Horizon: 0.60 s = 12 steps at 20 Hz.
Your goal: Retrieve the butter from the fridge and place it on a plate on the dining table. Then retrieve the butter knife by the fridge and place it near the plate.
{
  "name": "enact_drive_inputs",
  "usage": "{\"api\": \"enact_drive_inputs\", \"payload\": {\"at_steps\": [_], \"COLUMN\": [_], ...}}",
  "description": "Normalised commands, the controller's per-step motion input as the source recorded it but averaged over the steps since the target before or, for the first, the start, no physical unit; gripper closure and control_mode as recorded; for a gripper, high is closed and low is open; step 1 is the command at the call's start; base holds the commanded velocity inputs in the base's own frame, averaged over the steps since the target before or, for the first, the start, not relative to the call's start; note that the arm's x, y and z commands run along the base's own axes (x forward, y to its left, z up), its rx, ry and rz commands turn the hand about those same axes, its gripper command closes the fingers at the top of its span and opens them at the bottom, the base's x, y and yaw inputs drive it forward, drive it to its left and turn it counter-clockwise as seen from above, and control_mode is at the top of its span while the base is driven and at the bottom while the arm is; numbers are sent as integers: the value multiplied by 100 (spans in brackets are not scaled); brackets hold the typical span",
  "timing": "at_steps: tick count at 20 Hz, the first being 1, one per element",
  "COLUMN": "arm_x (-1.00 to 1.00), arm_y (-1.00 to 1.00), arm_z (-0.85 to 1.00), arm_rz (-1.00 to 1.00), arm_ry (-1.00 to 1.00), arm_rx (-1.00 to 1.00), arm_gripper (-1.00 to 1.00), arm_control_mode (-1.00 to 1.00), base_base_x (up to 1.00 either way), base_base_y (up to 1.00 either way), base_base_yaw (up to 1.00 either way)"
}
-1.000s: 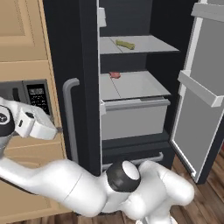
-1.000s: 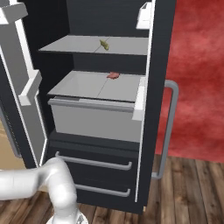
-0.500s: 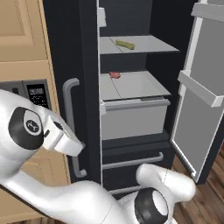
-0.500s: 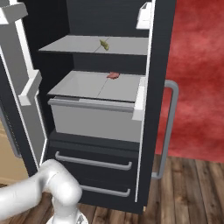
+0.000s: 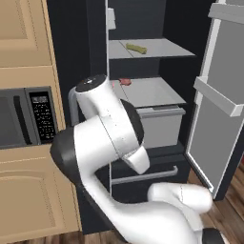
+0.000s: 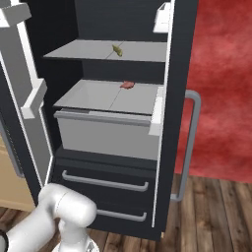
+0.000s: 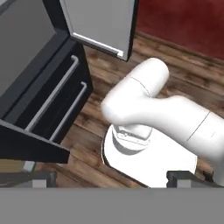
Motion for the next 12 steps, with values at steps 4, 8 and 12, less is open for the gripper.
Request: {"api": "enact_drive_inputs", "payload": {"at_steps": [4, 8, 12], "arm_x": [3, 11, 11], "arm_y": [-73, -88, -51], "arm_z": [1, 0, 0], "arm_rz": [9, 8, 7], "arm_ry": [27, 19, 0], "arm_rx": [32, 36, 42], "arm_gripper": [-100, -100, -100], "arm_control_mode": [-100, -100, -100], "base_base_x": [0, 0, 0], "base_base_y": [0, 0, 0], "base_base_yaw": [0, 0, 0]}}
